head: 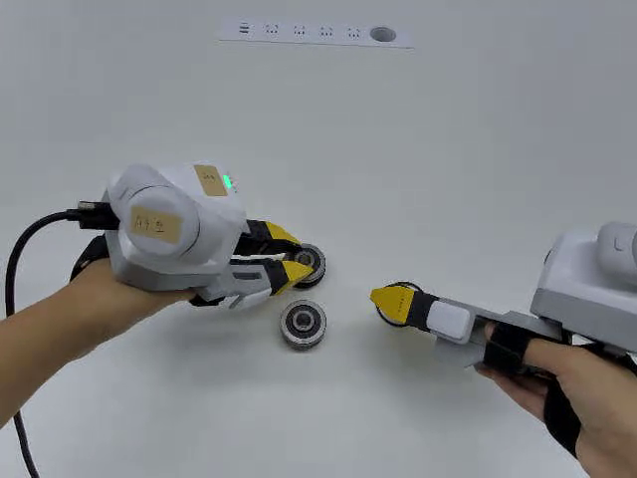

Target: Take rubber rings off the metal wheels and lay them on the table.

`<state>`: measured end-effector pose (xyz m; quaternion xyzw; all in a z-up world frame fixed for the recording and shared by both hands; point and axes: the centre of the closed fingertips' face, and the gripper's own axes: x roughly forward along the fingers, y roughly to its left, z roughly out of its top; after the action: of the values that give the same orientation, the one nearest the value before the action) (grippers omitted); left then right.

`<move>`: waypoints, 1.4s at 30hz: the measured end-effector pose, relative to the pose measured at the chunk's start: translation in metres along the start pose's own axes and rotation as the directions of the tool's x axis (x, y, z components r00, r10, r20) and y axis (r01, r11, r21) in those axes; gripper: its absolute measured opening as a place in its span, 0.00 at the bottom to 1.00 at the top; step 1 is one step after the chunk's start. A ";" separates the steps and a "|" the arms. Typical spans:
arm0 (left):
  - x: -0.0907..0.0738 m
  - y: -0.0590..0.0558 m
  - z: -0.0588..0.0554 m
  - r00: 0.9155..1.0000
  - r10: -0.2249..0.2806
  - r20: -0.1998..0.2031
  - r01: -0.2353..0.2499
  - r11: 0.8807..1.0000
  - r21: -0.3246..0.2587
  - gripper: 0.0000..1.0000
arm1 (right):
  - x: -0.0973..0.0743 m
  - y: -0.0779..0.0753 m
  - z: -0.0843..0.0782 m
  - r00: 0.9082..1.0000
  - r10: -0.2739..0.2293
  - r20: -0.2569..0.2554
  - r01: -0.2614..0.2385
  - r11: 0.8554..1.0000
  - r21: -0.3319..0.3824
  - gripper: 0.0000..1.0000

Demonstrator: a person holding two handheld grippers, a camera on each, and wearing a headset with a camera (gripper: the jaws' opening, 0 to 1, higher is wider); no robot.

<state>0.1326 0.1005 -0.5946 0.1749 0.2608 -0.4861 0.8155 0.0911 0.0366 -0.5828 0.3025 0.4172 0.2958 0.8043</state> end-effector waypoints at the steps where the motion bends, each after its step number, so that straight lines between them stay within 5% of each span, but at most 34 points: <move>1: 0.000 0.000 0.000 1.000 -0.003 -0.001 0.003 1.000 0.001 0.15 | 0.000 0.000 0.000 1.000 0.000 0.001 0.000 1.000 0.001 0.17; 15: 0.000 -0.002 -0.001 1.000 -0.017 -0.014 0.017 0.999 0.045 0.14 | 0.003 0.004 0.002 1.000 0.015 0.006 -0.016 1.000 0.011 0.17; 27: -0.001 -0.001 -0.002 1.000 -0.026 -0.018 0.027 0.996 0.089 0.13 | 0.022 0.020 0.013 0.997 0.072 0.001 -0.072 0.997 -0.003 0.18; 42: -0.001 -0.001 -0.004 0.999 -0.050 -0.018 0.052 0.992 0.113 0.12 | 0.047 0.031 0.014 0.992 0.128 0.001 -0.128 0.992 -0.005 0.41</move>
<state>0.1304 0.1023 -0.5972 0.2178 0.2432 -0.5195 0.7897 0.1183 0.0875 -0.5766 0.3267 0.3957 0.3479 0.7847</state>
